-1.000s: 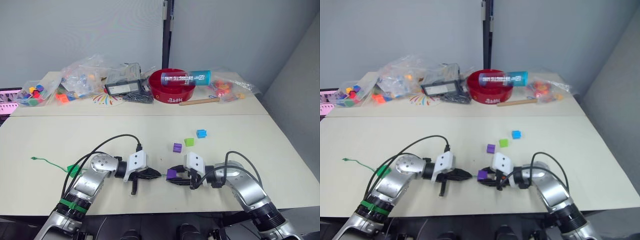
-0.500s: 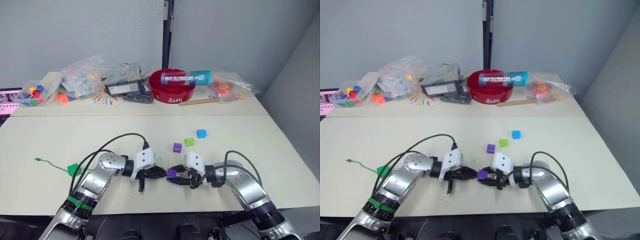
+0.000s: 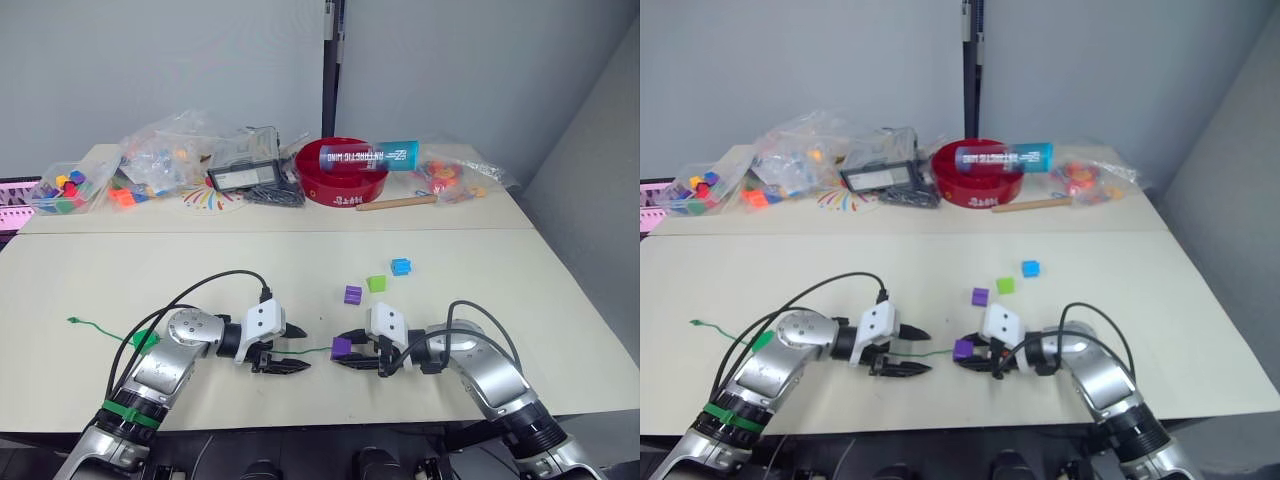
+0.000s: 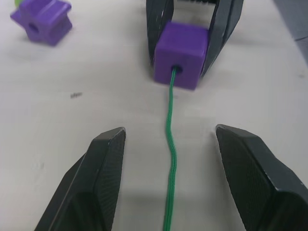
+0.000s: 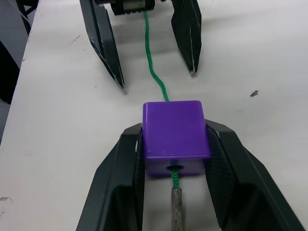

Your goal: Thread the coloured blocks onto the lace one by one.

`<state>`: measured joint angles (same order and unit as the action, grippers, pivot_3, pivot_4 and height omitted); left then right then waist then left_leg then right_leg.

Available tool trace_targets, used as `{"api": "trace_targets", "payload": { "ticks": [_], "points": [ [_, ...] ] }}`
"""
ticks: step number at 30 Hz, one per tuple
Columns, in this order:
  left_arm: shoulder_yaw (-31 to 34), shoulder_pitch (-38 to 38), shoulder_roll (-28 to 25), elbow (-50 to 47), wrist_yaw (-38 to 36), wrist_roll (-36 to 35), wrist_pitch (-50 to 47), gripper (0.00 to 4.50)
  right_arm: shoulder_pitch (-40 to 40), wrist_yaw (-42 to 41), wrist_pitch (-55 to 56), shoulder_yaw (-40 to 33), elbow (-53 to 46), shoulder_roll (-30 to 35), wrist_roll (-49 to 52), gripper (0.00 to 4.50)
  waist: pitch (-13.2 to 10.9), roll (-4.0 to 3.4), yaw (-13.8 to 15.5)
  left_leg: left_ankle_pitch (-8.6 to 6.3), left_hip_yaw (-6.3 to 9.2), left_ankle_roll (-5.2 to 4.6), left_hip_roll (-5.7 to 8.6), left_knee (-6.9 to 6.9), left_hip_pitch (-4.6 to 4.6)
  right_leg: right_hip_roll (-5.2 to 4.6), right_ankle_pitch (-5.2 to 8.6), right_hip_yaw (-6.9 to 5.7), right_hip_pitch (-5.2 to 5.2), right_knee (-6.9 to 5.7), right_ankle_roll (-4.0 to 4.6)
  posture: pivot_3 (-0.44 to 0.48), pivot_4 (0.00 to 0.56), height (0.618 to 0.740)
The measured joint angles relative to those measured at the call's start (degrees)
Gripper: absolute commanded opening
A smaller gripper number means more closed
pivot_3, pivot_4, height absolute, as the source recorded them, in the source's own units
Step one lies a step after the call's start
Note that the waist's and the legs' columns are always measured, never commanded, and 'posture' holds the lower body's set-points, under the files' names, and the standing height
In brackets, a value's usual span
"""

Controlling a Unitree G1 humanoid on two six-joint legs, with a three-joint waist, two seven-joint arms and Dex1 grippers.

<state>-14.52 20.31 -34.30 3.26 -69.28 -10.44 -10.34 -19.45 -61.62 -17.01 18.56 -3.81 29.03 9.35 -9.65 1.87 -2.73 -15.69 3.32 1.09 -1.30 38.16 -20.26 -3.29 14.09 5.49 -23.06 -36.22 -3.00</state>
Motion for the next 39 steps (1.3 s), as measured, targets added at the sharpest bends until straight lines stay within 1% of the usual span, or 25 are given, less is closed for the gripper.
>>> {"api": "trace_targets", "payload": {
  "ticks": [4, 8, 10, 16, 23, 29, 30, 31, 32, 34, 35, 36, 39],
  "points": [
    [0.06, 0.46, 0.66, 1.37, 0.12, 0.12, 1.46, 1.97, 0.02, 0.02, 0.00, -0.03, -0.02, 0.01, 0.00, 1.18, 0.00, 0.00, 0.05, 0.00, 0.00, 0.00, 0.00, 0.00, 0.01, 0.00, 0.00, 0.00, 0.01, -0.01, 0.00, 0.000, 0.150, 0.740],
    [-0.26, 0.46, 1.41, 1.25, -0.01, -0.01, 1.19, 0.62, 0.04, 0.00, -0.01, -0.04, -0.12, 0.01, 0.02, 1.18, 0.00, 0.00, 0.00, 0.00, 0.00, 0.00, 0.00, 0.00, 0.00, 0.00, 0.00, 0.00, -0.01, 0.00, 0.00, 0.000, 0.150, 0.740],
    [-0.39, 0.46, 1.51, 1.00, -0.08, -0.05, 0.71, 0.02, 0.04, 0.02, -0.02, -0.04, -0.11, 0.01, 0.03, 1.18, 0.00, 0.00, 0.00, 0.00, 0.00, 0.00, 0.00, 0.00, 0.00, 0.00, 0.00, 0.00, -0.01, -0.01, 0.00, 0.000, 0.150, 0.740],
    [-0.64, 0.46, 1.89, -1.70, -0.47, -0.94, -2.39, 0.02, 0.02, 0.06, -0.02, -0.02, -0.05, 0.00, 0.04, 1.18, 0.00, 0.00, 0.00, 0.00, 0.00, 0.00, 0.00, 0.00, 0.00, 0.00, 0.00, 0.00, -0.01, -0.01, 0.00, 0.000, 0.150, 0.740],
    [-1.67, 1.89, 3.62, -1.81, 1.09, -0.28, -2.31, 0.02, -0.02, 0.22, -0.02, 0.05, 0.07, -0.34, 0.04, 1.18, 0.00, 0.00, -0.20, 0.00, 0.00, 0.00, 0.00, 0.00, 0.00, 0.02, -0.01, 0.01, -0.01, -0.02, 0.01, 0.000, 0.150, 0.740],
    [-1.92, 1.74, 2.21, -2.72, 0.48, -0.49, -2.85, 0.02, -0.09, 0.35, -0.04, 0.09, 0.08, -0.37, 0.04, 1.18, 0.00, 0.00, -0.31, 0.00, 0.01, 0.00, 0.00, 0.00, 0.00, 0.01, -0.01, 0.01, -0.02, -0.02, 0.01, 0.000, 0.150, 0.740],
    [-1.75, 1.74, 2.06, -2.93, 0.44, -0.83, -3.32, 0.43, -0.09, 0.36, -0.05, 0.09, 0.07, -0.37, 0.04, 1.18, 0.00, 0.00, -0.31, 0.00, 0.01, 0.00, -0.01, 0.00, 0.00, 0.02, -0.01, 0.01, -0.02, -0.02, 0.01, 0.000, 0.150, 0.740],
    [-1.59, 1.74, 2.00, -3.06, 0.43, -0.95, -3.61, 0.58, -0.09, 0.36, -0.06, 0.09, 0.07, -0.37, 0.04, 1.18, 0.00, 0.00, -0.32, 0.00, 0.01, 0.00, -0.01, 0.00, 0.00, 0.02, -0.01, 0.01, -0.02, -0.02, 0.01, 0.000, 0.150, 0.740],
    [-1.47, 1.75, 1.87, -3.28, 0.41, -1.02, -3.87, 0.86, -0.09, 0.39, -0.07, 0.08, 0.08, -0.37, 0.04, 1.18, 0.00, 0.00, -0.33, 0.00, 0.00, 0.00, -0.01, 0.00, 0.00, 0.02, -0.01, 0.01, -0.02, -0.03, 0.01, 0.000, 0.150, 0.740],
    [-1.35, 1.78, 1.57, -3.83, 0.41, -1.07, -4.48, 1.59, -0.11, 0.58, -0.13, 0.01, 0.19, -0.43, -0.01, 2.26, 0.00, 0.00, -0.35, 0.00, 0.00, 0.00, -0.01, 0.00, 0.00, 0.02, -0.01, 0.01, -0.02, -0.03, 0.01, 0.000, 0.150, 0.740],
    [-1.34, 1.86, 1.57, -4.10, 0.44, -1.10, -4.81, 1.88, -0.11, 0.98, -0.63, 0.47, 1.06, -0.50, -0.30, 2.55, 0.00, 0.00, -0.29, 0.00, 0.01, 0.00, -0.01, 0.00, -0.02, 0.02, -0.01, 0.00, -0.02, -0.03, 0.01, 0.000, 0.150, 0.740],
    [-1.31, 1.79, 1.47, -4.55, 0.44, -1.17, -4.96, 2.06, 0.18, 0.86, -0.55, 0.32, 1.40, -0.64, 0.07, 2.77, -0.02, -0.01, -0.23, 0.00, 0.00, 0.01, 0.00, 0.00, -0.05, 0.00, -0.01, 0.01, -0.07, -0.03, 0.01, 0.000, 0.150, 0.740],
    [-1.43, 1.94, 1.60, -6.54, 0.43, -1.43, -6.25, 3.12, 0.14, 0.55, -1.09, 0.55, 1.15, -0.87, 0.91, 3.88, -0.02, -0.01, -0.23, 0.00, -0.01, 0.01, 0.00, 0.00, -0.04, 0.00, -0.01, 0.02, -0.05, -0.03, 0.01, 0.000, 0.150, 0.740]
  ]
}}
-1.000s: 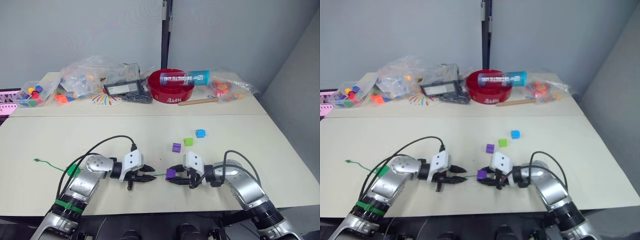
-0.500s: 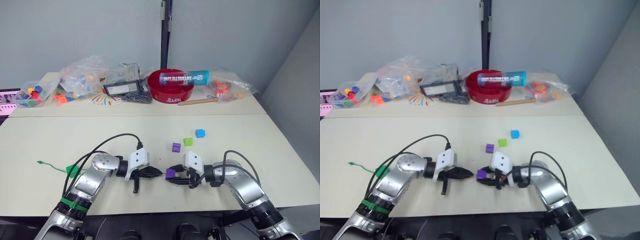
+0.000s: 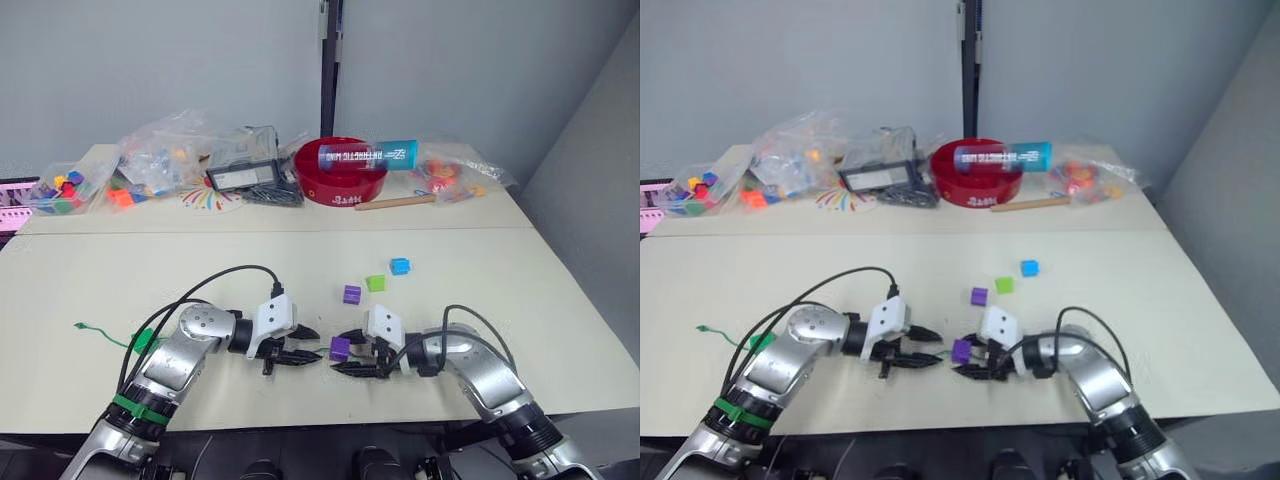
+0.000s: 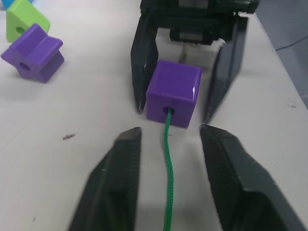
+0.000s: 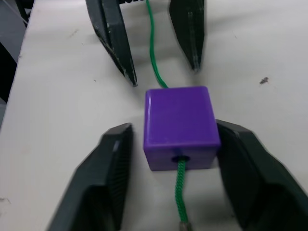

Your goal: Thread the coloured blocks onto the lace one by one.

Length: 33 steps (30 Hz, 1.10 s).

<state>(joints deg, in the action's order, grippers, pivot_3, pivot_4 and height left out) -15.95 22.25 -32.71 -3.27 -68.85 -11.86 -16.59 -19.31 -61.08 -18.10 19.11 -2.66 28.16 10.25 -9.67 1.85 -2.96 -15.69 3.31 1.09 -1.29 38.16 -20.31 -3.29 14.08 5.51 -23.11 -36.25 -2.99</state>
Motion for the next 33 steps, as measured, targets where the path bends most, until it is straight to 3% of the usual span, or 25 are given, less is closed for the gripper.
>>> {"api": "trace_targets", "payload": {
  "ticks": [2, 12, 19, 25, 28, 33],
  "points": [
    [-0.23, 0.22, 0.25, -0.51, -0.05, 0.00, -0.22, 3.14, 0.00, -0.25, -0.68, -0.04, -0.33, 0.08, 0.63, 4.43, 0.00, 0.00, 0.10, 0.00, 0.01, 0.00, 0.00, 0.00, 0.00, 0.00, 0.00, 0.00, 0.00, 0.00, 0.00, 0.000, 0.150, 0.740],
    [-4.96, 3.60, 5.49, 2.76, 1.58, 2.85, 1.29, 3.14, 3.96, -2.54, -3.40, -4.89, -5.38, 8.37, 4.11, 4.43, -0.03, 0.00, 0.94, 0.00, 0.07, -0.01, 0.15, 0.03, -0.37, -0.14, 0.01, -0.02, -0.18, 0.17, -0.10, 0.000, 0.150, 0.740],
    [-6.35, 4.34, 7.95, 6.74, 1.90, 4.04, 3.39, 3.14, 4.08, -1.89, -3.18, -5.09, -5.67, 9.67, 2.84, 4.43, -0.03, 0.00, 0.76, 0.00, 0.07, -0.01, 0.16, 0.05, -0.35, -0.13, 0.01, -0.02, -0.16, 0.15, -0.10, 0.000, 0.150, 0.740],
    [-6.46, 4.83, 8.82, 7.96, 1.88, 4.82, 4.16, 1.33, 4.57, -1.71, -2.36, -5.10, -5.74, 9.88, 2.27, 4.50, -0.03, 0.00, 0.81, 0.00, 0.08, -0.01, 0.17, 0.06, -0.35, -0.14, 0.01, -0.02, -0.14, 0.15, -0.11, 0.000, 0.150, 0.740],
    [-6.67, 4.82, 9.18, 7.97, 1.80, 4.88, 4.18, 1.19, 4.81, -1.88, -1.79, -5.12, -5.87, 11.03, 2.26, 4.50, -0.03, 0.00, 0.94, 0.00, 0.08, -0.01, 0.18, 0.07, -0.35, -0.15, 0.01, -0.02, -0.13, 0.15, -0.11, 0.000, 0.150, 0.740],
    [-6.68, 4.81, 9.08, 7.96, 1.53, 4.88, 4.21, 1.19, 5.05, -1.86, -1.05, -5.57, -5.82, 12.15, 2.15, 2.98, -0.03, 0.00, 1.13, 0.00, 0.08, -0.01, 0.20, 0.09, -0.36, -0.17, 0.01, -0.02, -0.12, 0.16, -0.13, 0.000, 0.150, 0.740]
  ]
}}
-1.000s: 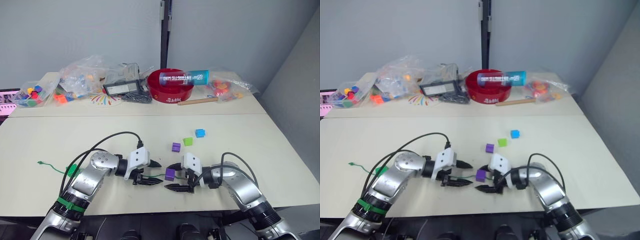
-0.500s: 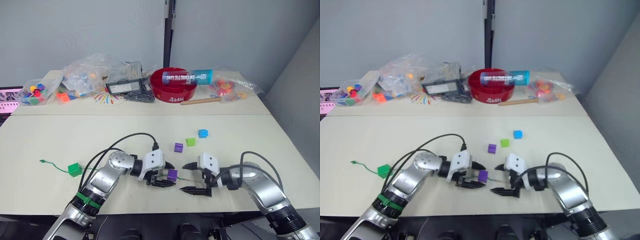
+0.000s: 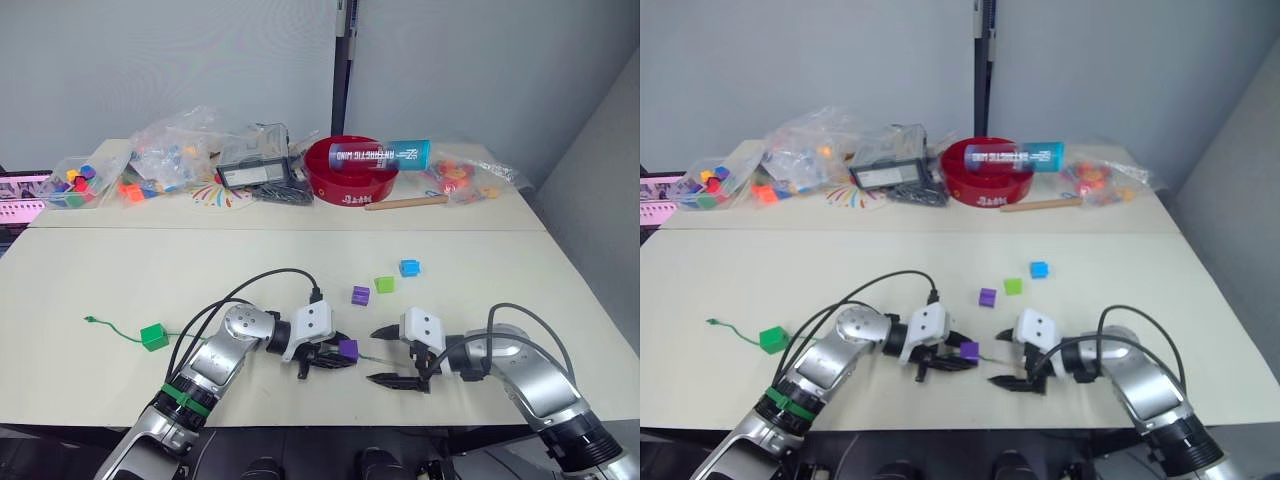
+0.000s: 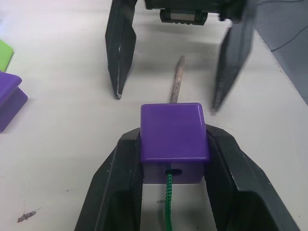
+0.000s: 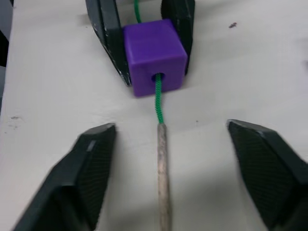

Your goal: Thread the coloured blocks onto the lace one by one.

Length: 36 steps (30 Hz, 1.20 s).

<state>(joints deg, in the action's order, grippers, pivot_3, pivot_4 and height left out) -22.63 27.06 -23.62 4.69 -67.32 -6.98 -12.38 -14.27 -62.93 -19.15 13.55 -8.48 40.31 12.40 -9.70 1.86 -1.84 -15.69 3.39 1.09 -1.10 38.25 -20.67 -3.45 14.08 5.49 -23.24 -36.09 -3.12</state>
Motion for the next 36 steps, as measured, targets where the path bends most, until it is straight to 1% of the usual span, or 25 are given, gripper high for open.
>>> {"api": "trace_targets", "payload": {
  "ticks": [4, 5, 7, 8, 9, 16, 21, 24, 27, 29, 30, 32, 34, 36],
  "points": [
    [0.02, 0.00, -0.11, -0.02, -0.35, 0.00, 0.01, 1.19, 0.20, -0.22, 0.61, -0.20, 0.03, 0.80, -0.32, 1.62, 0.00, 0.00, 0.10, 0.00, 0.00, 0.00, 0.00, 0.00, 0.00, 0.00, 0.00, 0.00, 0.00, 0.00, 0.00, 0.000, 0.150, 0.740],
    [0.02, 0.00, -0.12, -0.02, -0.41, 0.00, 0.01, 1.19, 0.26, -0.41, 0.84, -0.19, 0.04, 0.88, -0.37, 1.18, 0.00, 0.00, 0.12, 0.00, 0.00, 0.00, 0.00, 0.00, 0.00, 0.00, 0.00, 0.00, 0.00, 0.00, 0.00, 0.000, 0.150, 0.740],
    [0.02, 0.00, -0.16, -0.02, -0.46, 0.00, 0.02, 1.19, 0.44, -0.78, 1.04, -0.18, 0.02, 0.88, -0.28, 0.60, 0.00, 0.00, 0.16, 0.00, 0.00, 0.00, 0.00, 0.00, 0.01, 0.00, 0.00, 0.00, 0.00, -0.01, 0.00, 0.000, 0.150, 0.740],
    [0.02, 0.00, -0.17, -0.02, -0.50, 0.00, 0.02, 1.19, 0.56, -1.01, 1.20, -0.18, 0.01, 0.88, -0.23, 0.24, 0.00, 0.00, 0.17, 0.00, 0.00, 0.00, 0.00, 0.00, 0.01, 0.00, 0.00, 0.00, 0.01, -0.01, 0.00, 0.000, 0.150, 0.740],
    [0.02, 0.00, -0.17, -0.02, -0.58, 0.00, 0.02, 1.19, 0.77, -1.29, 1.54, -0.16, -0.01, 0.90, -0.24, 0.01, 0.00, 0.00, 0.20, 0.00, 0.00, 0.00, 0.00, 0.01, 0.02, 0.00, 0.00, 0.00, 0.01, -0.01, 0.00, 0.000, 0.150, 0.740],
    [0.05, 0.00, -0.25, 0.18, -1.10, -0.03, 0.43, 1.19, 1.02, -1.65, 2.42, -0.16, 0.01, 1.33, -0.33, 0.00, 0.00, 0.00, 0.43, 0.00, -0.01, 0.00, 0.00, 0.04, 0.02, 0.00, 0.00, 0.00, 0.02, -0.02, 0.00, 0.000, 0.150, 0.740],
    [1.62, -0.30, -3.16, 0.51, -2.46, -0.57, 2.05, 1.19, 0.99, -1.47, 2.47, -0.06, 0.09, 1.31, -0.47, 0.00, 0.00, 0.00, 0.41, 0.00, -0.01, 0.00, -0.01, 0.04, 0.04, 0.00, 0.00, 0.01, 0.02, -0.03, 0.00, 0.000, 0.150, 0.740],
    [4.20, -2.59, -8.00, 0.10, -4.22, -2.40, 4.09, 1.19, 0.74, -1.14, 2.44, 0.34, 0.06, 1.07, -0.53, 0.00, 0.00, 0.00, -0.03, 0.00, -0.01, 0.00, -0.04, 0.02, 0.09, 0.02, 0.00, 0.01, 0.02, -0.06, 0.01, 0.000, 0.150, 0.740],
    [8.41, -6.14, -15.35, 0.00, -7.57, -4.61, 7.79, 1.19, 0.41, -0.67, 2.41, 1.10, 0.06, 0.67, -0.57, 0.00, 0.00, 0.00, -0.89, 0.00, -0.05, -0.01, -0.14, -0.03, 0.20, 0.07, 0.00, 0.00, 0.04, -0.09, 0.06, 0.000, 0.150, 0.740],
    [11.26, -8.30, -20.42, 1.62, -9.85, -5.66, 11.23, 1.19, 0.09, -0.53, 2.41, 1.49, 0.13, 0.49, -0.60, 0.00, 0.00, 0.00, -1.23, 0.00, -0.08, -0.01, -0.18, -0.11, 0.36, 0.11, 0.03, 0.00, 0.11, -0.14, 0.11, 0.000, 0.150, 0.740],
    [12.93, -9.31, -23.00, 3.74, -11.08, -6.46, 13.69, 1.19, -0.07, -0.51, 2.43, 1.64, 0.21, 0.34, -0.62, 0.00, 0.01, -0.01, -1.41, 0.00, -0.10, -0.01, -0.22, -0.15, 0.42, 0.13, 0.05, 0.00, 0.13, -0.14, 0.14, 0.000, 0.150, 0.740],
    [15.39, -10.09, -26.29, 8.30, -12.92, -6.84, 18.73, 1.19, -0.26, -0.46, 2.55, 1.84, 0.49, -0.02, -0.72, 0.00, 0.02, -0.04, -1.73, 0.00, -0.12, 0.00, -0.29, -0.16, 0.46, 0.20, 0.05, -0.01, 0.14, -0.17, 0.17, 0.000, 0.150, 0.740],
    [16.48, -10.13, -28.23, 12.09, -13.92, -6.84, 22.31, 1.19, -0.40, -0.50, 2.65, 1.92, 0.68, -0.19, -0.80, 0.00, 0.05, -0.08, -1.95, 0.00, -0.15, 0.00, -0.34, -0.16, 0.48, 0.25, 0.05, 0.00, 0.15, -0.18, 0.18, 0.000, 0.150, 0.740],
    [17.63, -9.65, -30.82, 18.24, -15.08, -6.84, 26.75, 1.19, -0.69, -0.54, 2.80, 2.25, 0.94, -0.53, -0.98, 0.00, 0.07, -0.12, -2.34, 0.00, -0.26, 0.00, -0.58, -0.16, 0.53, 0.45, 0.07, 0.01, 0.13, -0.18, 0.19, 0.000, 0.150, 0.740]
  ]
}}
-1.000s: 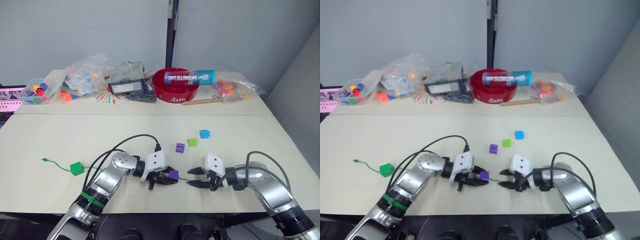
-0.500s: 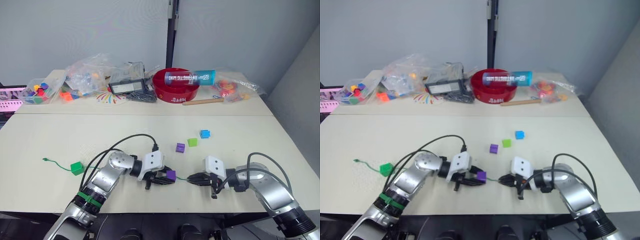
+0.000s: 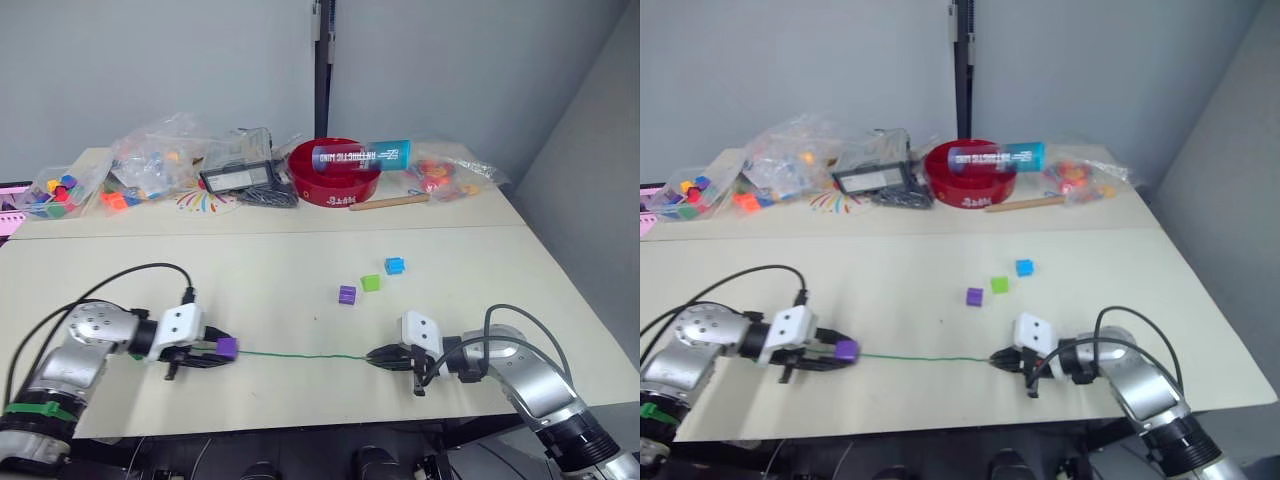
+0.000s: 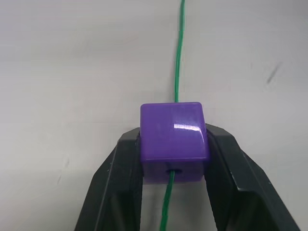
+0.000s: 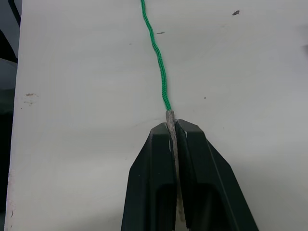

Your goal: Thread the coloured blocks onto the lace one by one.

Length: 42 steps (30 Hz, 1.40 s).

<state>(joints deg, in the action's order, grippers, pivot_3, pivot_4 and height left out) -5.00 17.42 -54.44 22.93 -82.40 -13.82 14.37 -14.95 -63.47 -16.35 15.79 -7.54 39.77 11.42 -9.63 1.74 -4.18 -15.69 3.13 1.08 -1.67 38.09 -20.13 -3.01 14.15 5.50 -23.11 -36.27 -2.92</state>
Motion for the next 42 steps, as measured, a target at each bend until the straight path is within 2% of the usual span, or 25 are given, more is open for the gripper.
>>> {"api": "trace_targets", "payload": {
  "ticks": [3, 8, 15, 17, 23, 26, 31, 34, 36, 42],
  "points": [
    [1.64, 0.38, -3.31, 7.58, -0.52, 0.32, 4.61, 1.19, -0.04, -0.13, 0.41, 0.13, 0.29, -0.01, -0.01, 0.00, 0.04, -0.12, -0.26, 0.00, -0.02, 0.00, -0.37, -0.02, 0.06, 0.41, 0.03, 0.09, -0.02, 0.00, 0.04, 0.000, 0.150, 0.740],
    [2.71, 0.63, -5.50, 16.52, -0.77, 0.95, 10.46, 1.19, -0.28, -0.30, 1.05, 0.44, 0.83, -0.02, -0.03, 0.00, 0.09, -0.30, -0.21, 0.00, -0.05, -0.01, -0.47, -0.17, 0.18, 0.56, 0.39, 0.12, -0.06, -0.62, 0.31, 0.000, 0.150, 0.740],
    [3.00, 0.86, -6.21, 19.84, -0.50, 2.38, 13.04, 1.19, -0.91, -0.62, 1.12, 0.76, 1.41, -0.02, -0.15, 0.00, 0.21, -0.69, -0.28, 0.00, -0.06, -0.01, -0.50, -0.24, 0.26, 0.63, 0.52, 0.15, -0.06, -0.83, 0.41, 0.000, 0.150, 0.740],
    [3.17, 1.18, -6.12, 19.67, -1.06, 2.35, 11.32, 2.23, -1.17, -0.79, 1.13, 0.86, 1.62, -0.02, -0.17, 0.00, 0.20, -0.70, -0.28, 0.00, -0.05, -0.01, -0.51, -0.24, 0.26, 0.64, 0.53, 0.14, -0.06, -0.83, 0.40, 0.000, 0.150, 0.740],
    [4.02, 0.58, -5.07, 12.38, -3.62, 0.11, 0.81, 4.13, -2.07, -1.15, 1.23, 0.92, 1.97, -0.21, -0.44, 0.00, 0.12, -0.50, 0.19, 0.00, 0.02, 0.00, -0.49, -0.20, 0.08, 0.63, 0.50, 0.11, -0.42, -0.82, 0.43, 0.000, 0.150, 0.740],
    [4.14, 0.69, -4.88, 4.38, -4.65, -2.26, -5.89, 4.13, -2.32, -1.12, 1.20, 0.89, 1.97, -0.79, -0.51, 0.00, 0.10, -0.02, 0.33, 0.01, 0.06, 0.02, -0.51, -0.19, -0.31, 0.64, 0.26, 0.08, -0.89, -0.92, 0.84, 0.000, 0.150, 0.740],
    [4.77, 0.61, -4.68, -13.35, -4.30, -7.49, -18.73, 4.13, -3.28, -0.67, 0.06, 1.45, 1.90, -2.63, -0.84, 0.00, 0.04, 0.06, 0.00, 0.01, 0.04, 0.01, -0.51, -0.19, -0.44, 0.64, 0.24, 0.09, -1.05, -0.91, 0.86, 0.000, 0.150, 0.740],
    [4.38, 0.69, -1.32, -21.65, -1.11, -9.14, -24.50, 4.13, -4.58, 0.09, -1.47, 2.18, 1.88, -4.05, -1.41, 0.00, 0.03, 0.03, 0.01, 0.01, 0.04, 0.01, -0.50, -0.19, -0.42, 0.64, 0.24, 0.10, -1.03, -0.92, 0.86, 0.000, 0.150, 0.740],
    [1.81, 0.88, 3.41, -25.64, 2.14, -8.87, -27.09, 4.13, -5.47, 1.04, -2.51, 3.12, 1.81, -5.57, -2.01, 0.00, 0.03, 0.04, 0.23, 0.01, 0.06, 0.02, -0.48, -0.19, -0.42, 0.64, 0.24, 0.10, -1.00, -0.91, 0.86, 0.000, 0.150, 0.740],
    [-7.85, 3.88, 16.75, -26.58, 10.27, -3.37, -28.28, 4.13, -7.11, 3.57, -4.74, 5.52, 0.78, -8.79, -4.14, 0.00, 0.01, 0.07, 0.30, 0.01, 0.11, 0.02, -0.44, -0.15, -0.47, 0.63, 0.22, 0.10, -1.02, -0.90, 0.86, 0.000, 0.150, 0.740]
  ]
}}
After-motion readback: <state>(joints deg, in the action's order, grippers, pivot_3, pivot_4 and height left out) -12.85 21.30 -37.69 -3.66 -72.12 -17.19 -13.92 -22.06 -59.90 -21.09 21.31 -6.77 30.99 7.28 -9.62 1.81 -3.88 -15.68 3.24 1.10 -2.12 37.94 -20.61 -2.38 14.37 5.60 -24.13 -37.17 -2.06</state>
